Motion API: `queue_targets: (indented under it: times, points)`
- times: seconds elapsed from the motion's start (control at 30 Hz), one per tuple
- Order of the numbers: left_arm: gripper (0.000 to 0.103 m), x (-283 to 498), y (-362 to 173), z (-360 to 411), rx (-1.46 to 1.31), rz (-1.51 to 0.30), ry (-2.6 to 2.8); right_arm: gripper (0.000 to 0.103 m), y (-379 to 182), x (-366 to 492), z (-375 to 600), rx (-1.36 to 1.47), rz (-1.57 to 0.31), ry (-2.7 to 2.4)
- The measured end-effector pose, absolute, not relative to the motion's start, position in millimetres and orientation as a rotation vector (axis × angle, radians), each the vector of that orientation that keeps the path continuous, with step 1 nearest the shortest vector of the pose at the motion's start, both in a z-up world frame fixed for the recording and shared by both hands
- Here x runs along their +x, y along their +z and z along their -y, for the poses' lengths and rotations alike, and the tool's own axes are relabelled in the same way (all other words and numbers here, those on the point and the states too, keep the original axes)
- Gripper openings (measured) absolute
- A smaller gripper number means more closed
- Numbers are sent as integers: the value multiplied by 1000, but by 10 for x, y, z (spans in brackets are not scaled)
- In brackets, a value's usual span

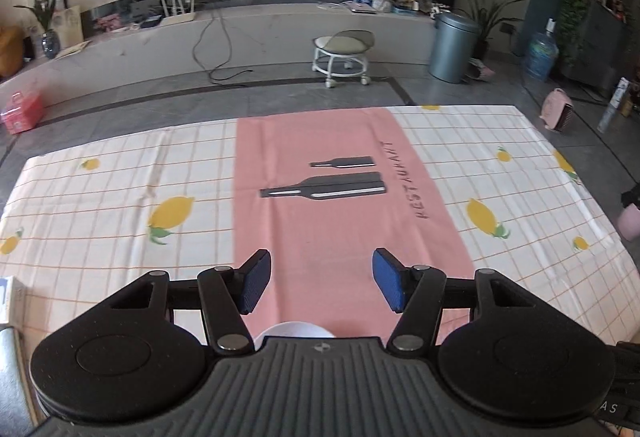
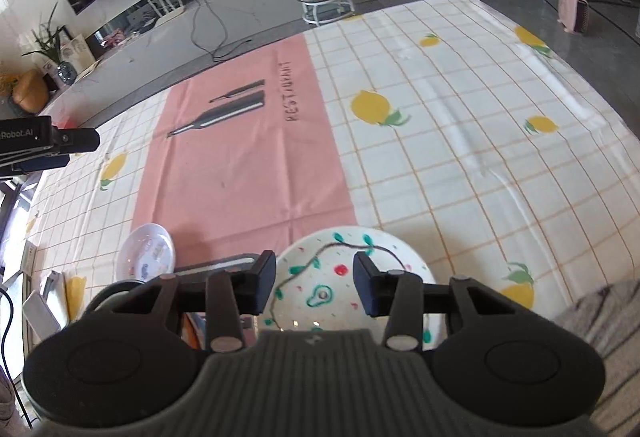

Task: Organize plates and bowls
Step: 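Move both grippers to the small white sticker bowl and close on its rim, then lift the sticker bowl with both grippers and carry it over the 'Fruity' plate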

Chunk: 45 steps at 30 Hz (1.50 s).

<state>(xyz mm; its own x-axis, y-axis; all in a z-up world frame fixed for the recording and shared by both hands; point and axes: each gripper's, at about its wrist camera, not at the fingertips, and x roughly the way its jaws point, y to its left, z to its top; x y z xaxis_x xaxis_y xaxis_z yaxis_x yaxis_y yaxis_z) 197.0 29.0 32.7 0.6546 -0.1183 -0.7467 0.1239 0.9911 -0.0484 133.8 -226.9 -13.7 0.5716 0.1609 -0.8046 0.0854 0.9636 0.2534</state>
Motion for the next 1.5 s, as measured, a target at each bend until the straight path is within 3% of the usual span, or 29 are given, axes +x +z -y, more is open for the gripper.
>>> queue_targets:
  times: [0.3, 0.5, 0.67, 0.8, 0.9, 0.93, 1.07, 1.17, 1.5]
  points:
    - [69, 1919, -100, -765, 105, -946, -42, 43, -1, 1925, 1514, 119, -1016, 264]
    - [62, 2090, -509, -933, 34, -1116, -99, 42, -143, 2229, 1071, -27, -1115, 331]
    - [61, 2147, -819, -952, 30, -1208, -136, 40, -379, 2487, 872, 25, -1233, 365]
    - [52, 2163, -892, -1013, 2, -1235, -123, 34, -591, 2560, 679, 3, -1291, 383]
    - [30, 2164, -894, -1047, -32, -1245, -175, 32, -730, 2596, 582, -22, -1330, 372]
    - [28, 2165, -894, -1066, -56, -1254, -183, 31, -774, 2622, 589, -3, -1356, 369]
    - [24, 2212, -906, -1115, -103, -1267, -191, 21, -865, 2656, 552, 15, -1389, 357]
    - [7, 2213, -914, -1119, -129, -1276, -235, 8, -879, 2646, 487, -28, -1368, 359]
    - [3, 2184, -655, -1198, -301, -1135, -263, 3, -615, 2643, 607, -1, -1245, 282]
